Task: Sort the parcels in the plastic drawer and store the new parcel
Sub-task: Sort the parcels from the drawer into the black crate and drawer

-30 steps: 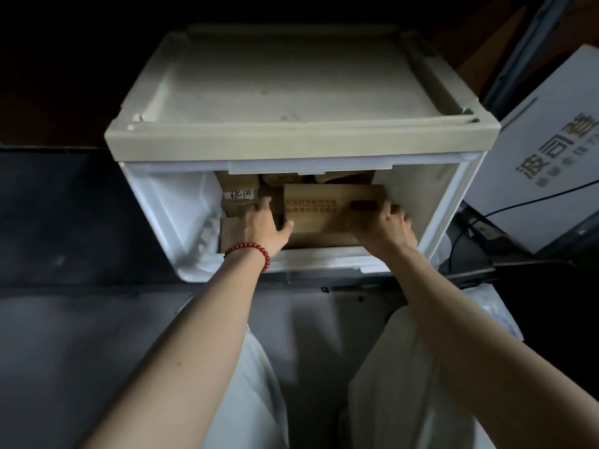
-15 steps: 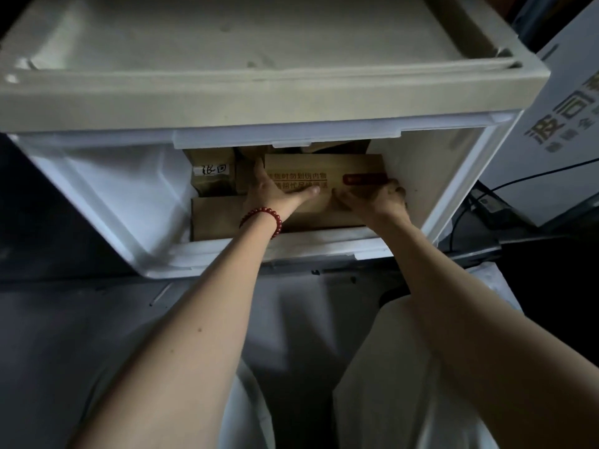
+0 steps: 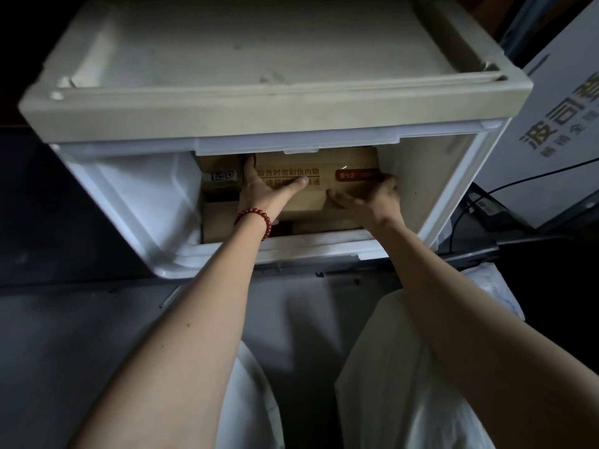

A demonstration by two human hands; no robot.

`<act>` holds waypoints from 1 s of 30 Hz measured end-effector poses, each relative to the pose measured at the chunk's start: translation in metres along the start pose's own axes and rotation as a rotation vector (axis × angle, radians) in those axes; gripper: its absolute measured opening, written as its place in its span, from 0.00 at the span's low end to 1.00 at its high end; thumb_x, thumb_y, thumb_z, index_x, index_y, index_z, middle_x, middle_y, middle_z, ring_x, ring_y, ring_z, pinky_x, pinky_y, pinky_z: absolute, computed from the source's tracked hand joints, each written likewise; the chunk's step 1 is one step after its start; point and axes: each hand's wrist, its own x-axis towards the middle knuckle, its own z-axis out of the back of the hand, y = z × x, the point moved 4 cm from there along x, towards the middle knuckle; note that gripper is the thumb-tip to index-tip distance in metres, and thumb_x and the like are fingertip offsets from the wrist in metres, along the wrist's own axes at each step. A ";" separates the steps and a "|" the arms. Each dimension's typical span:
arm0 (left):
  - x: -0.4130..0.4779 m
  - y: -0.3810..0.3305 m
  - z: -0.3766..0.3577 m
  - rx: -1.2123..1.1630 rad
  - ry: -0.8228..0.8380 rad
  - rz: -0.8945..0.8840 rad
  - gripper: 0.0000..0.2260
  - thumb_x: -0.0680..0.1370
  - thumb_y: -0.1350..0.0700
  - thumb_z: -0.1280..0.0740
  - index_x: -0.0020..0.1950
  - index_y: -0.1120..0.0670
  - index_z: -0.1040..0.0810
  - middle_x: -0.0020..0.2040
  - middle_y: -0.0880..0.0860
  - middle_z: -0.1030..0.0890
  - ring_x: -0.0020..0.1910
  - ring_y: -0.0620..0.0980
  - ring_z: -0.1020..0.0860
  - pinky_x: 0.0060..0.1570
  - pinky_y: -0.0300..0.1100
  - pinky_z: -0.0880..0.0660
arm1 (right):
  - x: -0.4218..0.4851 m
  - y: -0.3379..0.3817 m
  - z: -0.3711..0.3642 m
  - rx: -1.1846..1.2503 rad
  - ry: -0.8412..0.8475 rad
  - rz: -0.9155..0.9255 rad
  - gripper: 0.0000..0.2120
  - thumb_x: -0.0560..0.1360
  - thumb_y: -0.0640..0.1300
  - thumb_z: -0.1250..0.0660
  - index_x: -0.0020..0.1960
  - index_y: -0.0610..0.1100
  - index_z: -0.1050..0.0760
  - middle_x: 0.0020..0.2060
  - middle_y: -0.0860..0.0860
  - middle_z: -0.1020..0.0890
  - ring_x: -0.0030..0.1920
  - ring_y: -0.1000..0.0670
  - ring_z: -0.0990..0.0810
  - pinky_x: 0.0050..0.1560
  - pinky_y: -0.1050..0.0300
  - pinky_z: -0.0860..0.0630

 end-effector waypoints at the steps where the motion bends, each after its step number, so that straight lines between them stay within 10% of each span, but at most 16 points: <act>1: -0.003 0.000 0.005 -0.008 -0.005 -0.009 0.51 0.66 0.40 0.24 0.78 0.44 0.54 0.77 0.53 0.43 0.64 0.56 0.28 0.37 0.44 0.20 | -0.004 0.002 0.000 0.013 0.005 0.008 0.45 0.65 0.55 0.22 0.70 0.36 0.42 0.67 0.41 0.32 0.69 0.42 0.32 0.71 0.54 0.35; 11: -0.057 -0.004 0.055 -0.065 -0.046 -0.091 0.54 0.56 0.31 0.25 0.74 0.41 0.49 0.73 0.51 0.36 0.66 0.59 0.29 0.59 0.58 0.26 | -0.057 0.029 0.011 0.064 -0.010 0.100 0.51 0.64 0.61 0.24 0.74 0.37 0.45 0.70 0.40 0.34 0.71 0.41 0.34 0.72 0.46 0.35; 19: -0.117 0.002 0.094 -0.028 -0.088 -0.121 0.38 0.68 0.35 0.28 0.71 0.46 0.42 0.62 0.49 0.34 0.55 0.52 0.30 0.59 0.55 0.25 | -0.104 0.036 0.028 0.205 0.046 0.111 0.50 0.64 0.61 0.23 0.75 0.45 0.46 0.70 0.47 0.30 0.69 0.45 0.29 0.70 0.49 0.32; 30: -0.153 0.008 0.122 -0.009 -0.086 -0.138 0.43 0.59 0.29 0.30 0.69 0.44 0.38 0.64 0.53 0.27 0.59 0.55 0.25 0.57 0.56 0.24 | -0.130 0.036 0.025 0.426 0.185 -0.070 0.40 0.65 0.57 0.22 0.67 0.48 0.40 0.62 0.49 0.28 0.60 0.48 0.25 0.48 0.48 0.19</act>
